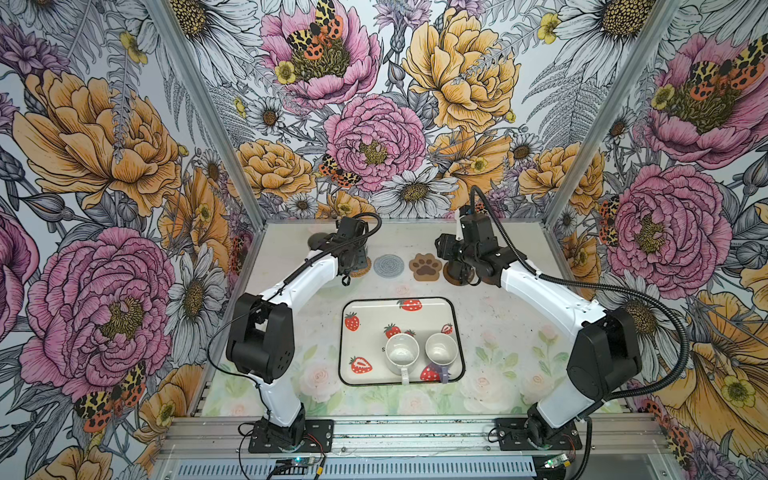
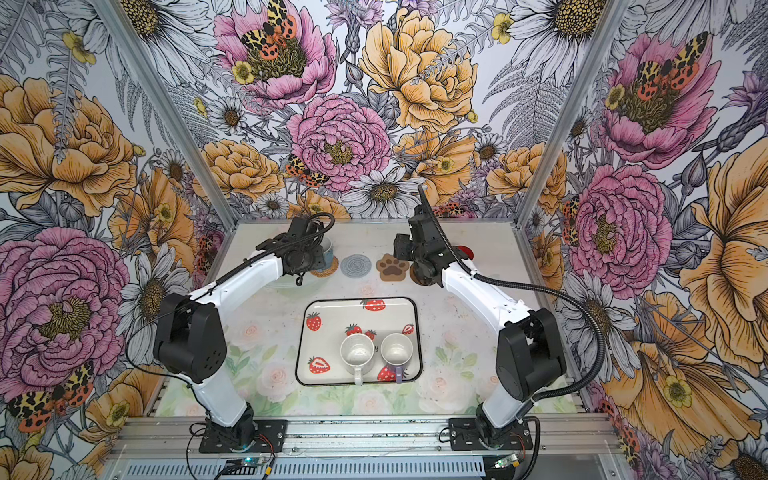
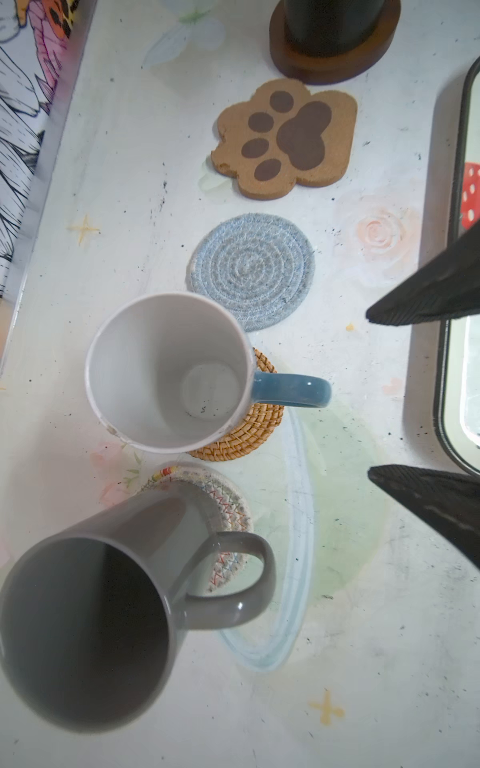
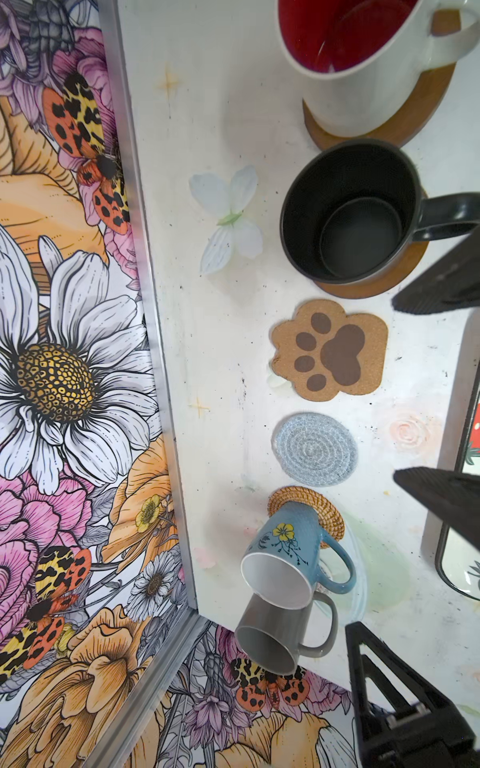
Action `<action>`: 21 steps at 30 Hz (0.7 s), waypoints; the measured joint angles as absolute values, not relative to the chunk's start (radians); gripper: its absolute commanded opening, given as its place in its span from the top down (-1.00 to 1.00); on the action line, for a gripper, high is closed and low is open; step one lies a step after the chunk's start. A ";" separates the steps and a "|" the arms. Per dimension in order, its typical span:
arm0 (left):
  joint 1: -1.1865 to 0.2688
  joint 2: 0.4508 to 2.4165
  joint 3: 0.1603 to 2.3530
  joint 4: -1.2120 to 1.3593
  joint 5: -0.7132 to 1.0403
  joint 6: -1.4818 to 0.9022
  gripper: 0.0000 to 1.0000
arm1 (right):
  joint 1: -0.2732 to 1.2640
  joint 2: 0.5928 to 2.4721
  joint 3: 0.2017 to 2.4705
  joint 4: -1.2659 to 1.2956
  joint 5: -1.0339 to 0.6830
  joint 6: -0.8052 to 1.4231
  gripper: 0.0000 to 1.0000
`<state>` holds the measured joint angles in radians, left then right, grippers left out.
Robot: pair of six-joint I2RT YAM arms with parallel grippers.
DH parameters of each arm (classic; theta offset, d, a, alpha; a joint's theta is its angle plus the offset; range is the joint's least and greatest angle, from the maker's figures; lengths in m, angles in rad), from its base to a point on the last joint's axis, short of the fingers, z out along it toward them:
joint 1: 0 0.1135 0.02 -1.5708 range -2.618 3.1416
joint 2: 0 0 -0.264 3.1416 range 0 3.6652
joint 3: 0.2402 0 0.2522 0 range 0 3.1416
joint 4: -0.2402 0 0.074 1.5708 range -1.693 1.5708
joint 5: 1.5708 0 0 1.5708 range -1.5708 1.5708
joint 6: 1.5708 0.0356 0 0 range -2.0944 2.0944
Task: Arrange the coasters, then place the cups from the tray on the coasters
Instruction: 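Lower the blue-handled mug onto the woven rattan coaster with the left gripper, then open and raise the left gripper while the right gripper moves toward the tray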
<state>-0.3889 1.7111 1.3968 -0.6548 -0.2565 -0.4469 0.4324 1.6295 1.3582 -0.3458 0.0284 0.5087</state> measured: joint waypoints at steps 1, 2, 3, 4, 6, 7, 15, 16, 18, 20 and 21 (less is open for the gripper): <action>-0.399 1.684 1.373 -0.645 -0.268 -0.450 -0.14 | 0.433 1.630 1.358 -0.346 0.027 0.509 -0.21; -0.407 1.665 1.355 -0.638 -0.277 -0.455 -0.14 | 0.434 1.631 1.358 -0.346 0.025 0.509 -0.21; -0.415 1.645 1.336 -0.631 -0.286 -0.458 -0.14 | 0.434 1.631 1.358 -0.346 0.023 0.509 -0.20; -0.426 1.623 1.314 -0.619 -0.296 -0.464 -0.14 | 0.434 1.632 1.358 -0.346 0.020 0.509 -0.20; -0.443 1.585 1.273 -0.587 -0.309 -0.470 -0.14 | 0.438 1.632 1.358 -0.346 0.009 0.509 -0.19; -0.451 1.563 1.248 -0.567 -0.312 -0.472 -0.15 | 0.439 1.632 1.359 -0.346 0.002 0.510 -0.17; -0.493 1.422 1.090 -0.387 -0.313 -0.472 -0.14 | 0.482 1.615 1.359 -0.379 -0.005 0.516 -0.15; -0.495 1.415 1.079 -0.367 -0.311 -0.472 -0.14 | 0.488 1.606 1.359 -0.389 -0.005 0.516 -0.14; -0.495 1.411 1.067 -0.340 -0.306 -0.471 -0.14 | 0.500 1.592 1.372 -0.419 -0.005 0.511 -0.14; -0.495 1.410 1.060 -0.324 -0.303 -0.469 -0.14 | 0.516 1.587 1.404 -0.459 -0.005 0.497 -0.12; -0.495 1.408 1.055 -0.316 -0.303 -0.468 -0.14 | 0.524 1.586 1.426 -0.483 -0.004 0.488 -0.11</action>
